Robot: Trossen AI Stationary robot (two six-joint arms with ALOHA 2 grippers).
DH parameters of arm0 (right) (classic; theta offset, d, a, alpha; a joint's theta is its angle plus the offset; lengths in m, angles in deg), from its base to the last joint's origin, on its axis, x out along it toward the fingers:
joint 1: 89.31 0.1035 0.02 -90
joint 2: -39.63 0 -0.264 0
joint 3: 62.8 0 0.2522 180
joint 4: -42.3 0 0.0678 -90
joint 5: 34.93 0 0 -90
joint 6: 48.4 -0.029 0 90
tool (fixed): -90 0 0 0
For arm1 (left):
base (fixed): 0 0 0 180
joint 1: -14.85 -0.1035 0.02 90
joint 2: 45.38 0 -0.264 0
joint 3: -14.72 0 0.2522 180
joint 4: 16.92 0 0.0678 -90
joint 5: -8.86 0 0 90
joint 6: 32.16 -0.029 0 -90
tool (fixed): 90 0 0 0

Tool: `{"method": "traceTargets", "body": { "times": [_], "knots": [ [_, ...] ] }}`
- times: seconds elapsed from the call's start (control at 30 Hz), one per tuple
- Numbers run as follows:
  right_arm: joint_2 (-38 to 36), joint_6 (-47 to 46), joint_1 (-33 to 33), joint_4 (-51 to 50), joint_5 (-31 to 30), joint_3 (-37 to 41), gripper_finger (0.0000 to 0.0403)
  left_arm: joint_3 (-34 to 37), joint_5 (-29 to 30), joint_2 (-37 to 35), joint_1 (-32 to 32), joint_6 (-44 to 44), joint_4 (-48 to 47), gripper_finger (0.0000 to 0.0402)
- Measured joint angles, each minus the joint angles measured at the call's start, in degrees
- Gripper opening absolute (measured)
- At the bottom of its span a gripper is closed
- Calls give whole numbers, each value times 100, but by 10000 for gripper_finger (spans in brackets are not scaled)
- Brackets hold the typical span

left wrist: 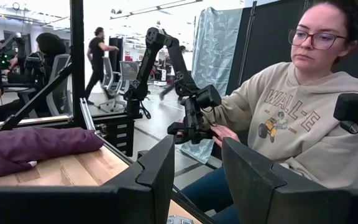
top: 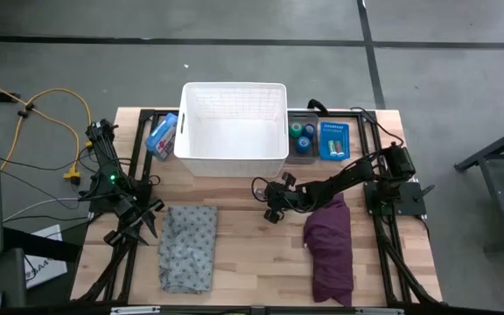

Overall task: Pick & Place Medicine items
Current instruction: Put the blue pill bottle into the blue bin

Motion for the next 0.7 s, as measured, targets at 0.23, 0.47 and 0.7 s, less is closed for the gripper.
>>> {"method": "traceTargets", "body": {
  "times": [0.23,0.47,0.7],
  "knots": [
    [0,18,0,153,22,0,95,0,0,2,0,0,-1,127],
    [0,56,97,466,19,0,89,0,0,2,-1,0,0,127],
    [-246,55,403,619,-37,0,91,0,0,0,0,0,0,127]
  ]
}}
